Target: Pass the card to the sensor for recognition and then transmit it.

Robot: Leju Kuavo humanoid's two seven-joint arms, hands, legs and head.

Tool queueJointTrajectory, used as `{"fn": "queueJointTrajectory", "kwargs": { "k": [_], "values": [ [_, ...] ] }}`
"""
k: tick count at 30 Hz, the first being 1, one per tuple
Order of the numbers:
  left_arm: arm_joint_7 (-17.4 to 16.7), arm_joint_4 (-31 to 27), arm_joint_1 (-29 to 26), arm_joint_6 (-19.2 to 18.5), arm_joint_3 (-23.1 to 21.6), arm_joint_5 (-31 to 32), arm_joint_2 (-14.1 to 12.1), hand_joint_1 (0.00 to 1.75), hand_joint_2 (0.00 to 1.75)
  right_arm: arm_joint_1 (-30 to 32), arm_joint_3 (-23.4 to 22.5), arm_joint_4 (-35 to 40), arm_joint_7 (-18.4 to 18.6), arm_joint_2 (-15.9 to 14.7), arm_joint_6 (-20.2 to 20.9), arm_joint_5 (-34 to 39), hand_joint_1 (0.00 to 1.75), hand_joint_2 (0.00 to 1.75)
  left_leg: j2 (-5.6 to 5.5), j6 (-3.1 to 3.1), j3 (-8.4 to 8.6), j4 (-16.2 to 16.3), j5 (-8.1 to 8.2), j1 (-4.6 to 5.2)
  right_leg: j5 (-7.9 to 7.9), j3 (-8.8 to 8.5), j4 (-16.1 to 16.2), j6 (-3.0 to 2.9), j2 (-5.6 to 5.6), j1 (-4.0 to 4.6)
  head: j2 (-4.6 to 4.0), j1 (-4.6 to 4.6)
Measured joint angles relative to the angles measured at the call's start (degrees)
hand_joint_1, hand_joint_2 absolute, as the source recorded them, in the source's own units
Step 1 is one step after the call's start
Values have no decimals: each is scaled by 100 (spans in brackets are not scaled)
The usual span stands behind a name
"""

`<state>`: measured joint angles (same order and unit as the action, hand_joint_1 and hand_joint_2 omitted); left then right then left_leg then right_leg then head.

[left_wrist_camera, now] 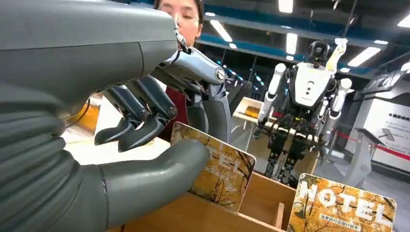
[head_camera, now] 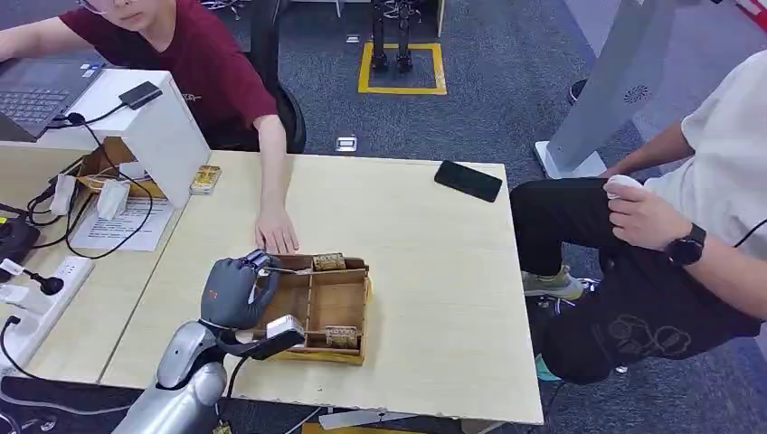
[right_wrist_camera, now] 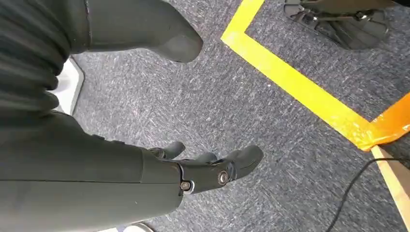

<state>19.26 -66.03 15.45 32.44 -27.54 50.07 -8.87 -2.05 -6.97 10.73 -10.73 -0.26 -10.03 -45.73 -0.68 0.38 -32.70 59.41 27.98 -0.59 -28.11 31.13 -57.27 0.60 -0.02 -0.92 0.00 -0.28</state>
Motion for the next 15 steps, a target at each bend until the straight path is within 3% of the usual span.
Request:
{"fn": "queueJointTrajectory", "kwargs": {
  "k": [15],
  "values": [
    [155,-273,-53,-13,238,-461,-11,175,175,1,-114,15,-46,9,-39,-52,0,175,0,0,0,0,0,0,0,1,0,0,0,0,0,0]
  ]
}}
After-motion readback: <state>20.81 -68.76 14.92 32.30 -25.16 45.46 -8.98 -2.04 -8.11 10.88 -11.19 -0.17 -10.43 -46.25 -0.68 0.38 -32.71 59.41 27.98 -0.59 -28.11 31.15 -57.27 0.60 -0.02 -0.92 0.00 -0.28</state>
